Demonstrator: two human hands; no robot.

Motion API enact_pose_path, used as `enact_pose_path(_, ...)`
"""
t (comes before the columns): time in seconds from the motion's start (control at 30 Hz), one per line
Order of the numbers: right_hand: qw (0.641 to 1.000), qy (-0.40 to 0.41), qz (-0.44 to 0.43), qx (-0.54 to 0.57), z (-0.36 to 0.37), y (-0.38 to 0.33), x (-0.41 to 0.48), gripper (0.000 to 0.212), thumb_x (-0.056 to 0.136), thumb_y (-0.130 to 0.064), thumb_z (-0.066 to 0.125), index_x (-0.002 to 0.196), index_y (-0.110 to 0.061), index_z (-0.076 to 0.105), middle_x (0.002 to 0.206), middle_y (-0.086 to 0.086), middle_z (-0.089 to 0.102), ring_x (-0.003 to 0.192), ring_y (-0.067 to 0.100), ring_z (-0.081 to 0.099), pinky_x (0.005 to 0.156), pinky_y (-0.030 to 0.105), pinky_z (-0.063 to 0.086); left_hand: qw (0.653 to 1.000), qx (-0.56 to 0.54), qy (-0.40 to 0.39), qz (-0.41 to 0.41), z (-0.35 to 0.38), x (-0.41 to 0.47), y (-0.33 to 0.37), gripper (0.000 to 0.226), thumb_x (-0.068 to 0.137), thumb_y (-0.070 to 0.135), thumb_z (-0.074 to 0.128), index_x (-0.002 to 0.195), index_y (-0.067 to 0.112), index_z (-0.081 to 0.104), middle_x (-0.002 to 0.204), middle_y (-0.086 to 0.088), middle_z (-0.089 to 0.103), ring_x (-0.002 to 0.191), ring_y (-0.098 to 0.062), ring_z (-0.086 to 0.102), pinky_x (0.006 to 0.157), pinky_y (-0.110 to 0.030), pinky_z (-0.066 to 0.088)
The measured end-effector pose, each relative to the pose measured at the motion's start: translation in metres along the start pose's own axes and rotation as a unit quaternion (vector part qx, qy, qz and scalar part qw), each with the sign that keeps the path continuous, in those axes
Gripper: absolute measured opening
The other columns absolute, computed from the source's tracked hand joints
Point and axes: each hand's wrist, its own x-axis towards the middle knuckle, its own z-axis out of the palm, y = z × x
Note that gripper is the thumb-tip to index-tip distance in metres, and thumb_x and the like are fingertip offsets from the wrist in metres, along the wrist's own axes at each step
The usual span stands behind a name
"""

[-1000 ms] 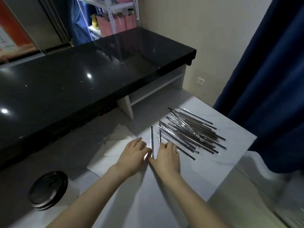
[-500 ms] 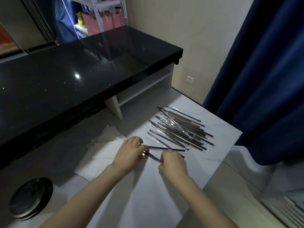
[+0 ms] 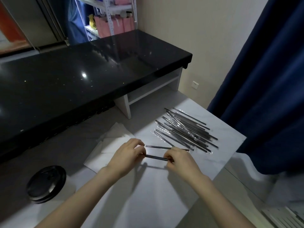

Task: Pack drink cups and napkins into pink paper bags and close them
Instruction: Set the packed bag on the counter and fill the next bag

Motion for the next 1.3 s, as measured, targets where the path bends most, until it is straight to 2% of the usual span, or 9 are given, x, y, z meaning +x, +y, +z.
enact_pose_path(0.13,0.996,0.04,-0.058,0.05,-0.022,-0.031,-0.002,0.026,0.076,-0.005,0.061,0.097,-0.016,0.073,0.098,-0.001,0.063,0.087,0.021,0.063,0.079,0.037,0.05,0.999,-0.02,0.031,-0.036,-0.037,-0.022,0.0,0.008,0.091,0.025,0.064,0.098,0.02,0.066,0.086,0.004,0.066,0.079,-0.024,0.063,0.061,-0.03,0.043)
enact_pose_path(0.27,0.983,0.085,-0.136,0.09,-0.042,-0.081,-0.006,0.028,0.078,0.005,0.062,0.097,-0.011,0.075,0.092,0.002,0.064,0.079,0.019,0.061,0.077,0.034,0.05,0.992,-0.002,0.114,-0.058,-0.092,-0.059,0.007,0.021,0.089,0.023,0.067,0.11,0.024,0.064,0.097,0.009,0.069,0.079,-0.017,0.065,0.062,-0.034,0.053)
enact_pose_path(0.4,0.97,0.088,-0.2,0.109,-0.051,-0.146,-0.013,0.028,0.084,0.003,0.061,0.102,-0.013,0.075,0.094,-0.001,0.064,0.08,0.014,0.061,0.077,0.029,0.049,0.987,-0.021,0.144,-0.069,-0.141,-0.111,0.003,0.026,0.091,0.022,0.06,0.116,0.03,0.059,0.103,0.013,0.054,0.081,-0.008,0.058,0.065,-0.027,0.049)
enact_pose_path(0.5,0.953,0.082,-0.264,0.123,-0.046,-0.2,-0.023,0.025,0.087,0.001,0.062,0.103,-0.013,0.075,0.092,-0.002,0.066,0.081,0.012,0.062,0.077,0.03,0.051,0.976,-0.056,0.188,-0.092,-0.174,-0.162,-0.003,0.022,0.091,0.012,0.06,0.108,0.026,0.066,0.101,0.012,0.049,0.085,-0.006,0.056,0.072,-0.019,0.046)
enact_pose_path(0.6,0.936,0.059,-0.323,0.126,-0.031,-0.26,-0.034,0.023,0.088,-0.004,0.065,0.106,-0.015,0.074,0.094,-0.001,0.067,0.086,0.013,0.062,0.079,0.032,0.051,0.955,-0.052,0.257,-0.136,-0.207,-0.22,-0.01,0.02,0.086,0.004,0.067,0.097,0.02,0.071,0.094,0.008,0.054,0.082,-0.007,0.058,0.07,-0.012,0.041)
enact_pose_path(0.77,0.897,0.078,-0.406,0.156,0.004,-0.362,-0.063,0.026,0.083,-0.008,0.072,0.108,-0.015,0.07,0.101,-0.005,0.064,0.094,0.007,0.063,0.085,0.028,0.052,0.915,-0.022,0.351,-0.199,-0.253,-0.328,-0.017,0.016,0.082,0.006,0.073,0.089,0.021,0.073,0.088,0.009,0.057,0.077,-0.004,0.059,0.069,-0.008,0.041)
enact_pose_path(0.9,0.866,0.086,-0.463,0.17,0.035,-0.438,-0.087,0.014,0.082,-0.005,0.073,0.095,-0.01,0.071,0.093,-0.002,0.064,0.086,0.01,0.064,0.078,0.031,0.054,0.88,-0.005,0.404,-0.249,-0.28,-0.411,-0.023,0.017,0.079,0.007,0.076,0.087,0.021,0.073,0.088,0.01,0.06,0.079,-0.005,0.063,0.072,-0.014,0.047)
enact_pose_path(1.1,0.858,0.024,-0.5,0.118,0.077,-0.517,-0.119,0.014,0.085,-0.006,0.068,0.098,-0.009,0.073,0.095,0.001,0.067,0.091,0.017,0.062,0.082,0.035,0.052,0.85,-0.009,0.425,-0.312,-0.292,-0.508,-0.028,0.018,0.077,0.003,0.078,0.084,0.019,0.073,0.085,0.011,0.063,0.081,-0.005,0.065,0.074,-0.018,0.05)
enact_pose_path(1.3,0.856,-0.05,-0.508,0.077,0.114,-0.559,-0.143,0.024,0.088,-0.004,0.062,0.107,-0.015,0.071,0.103,-0.004,0.067,0.097,0.01,0.061,0.089,0.029,0.05,0.845,0.02,0.381,-0.374,-0.289,-0.577,-0.043,0.016,0.075,0.01,0.08,0.084,0.021,0.072,0.084,0.014,0.063,0.082,-0.005,0.062,0.075,-0.029,0.054)
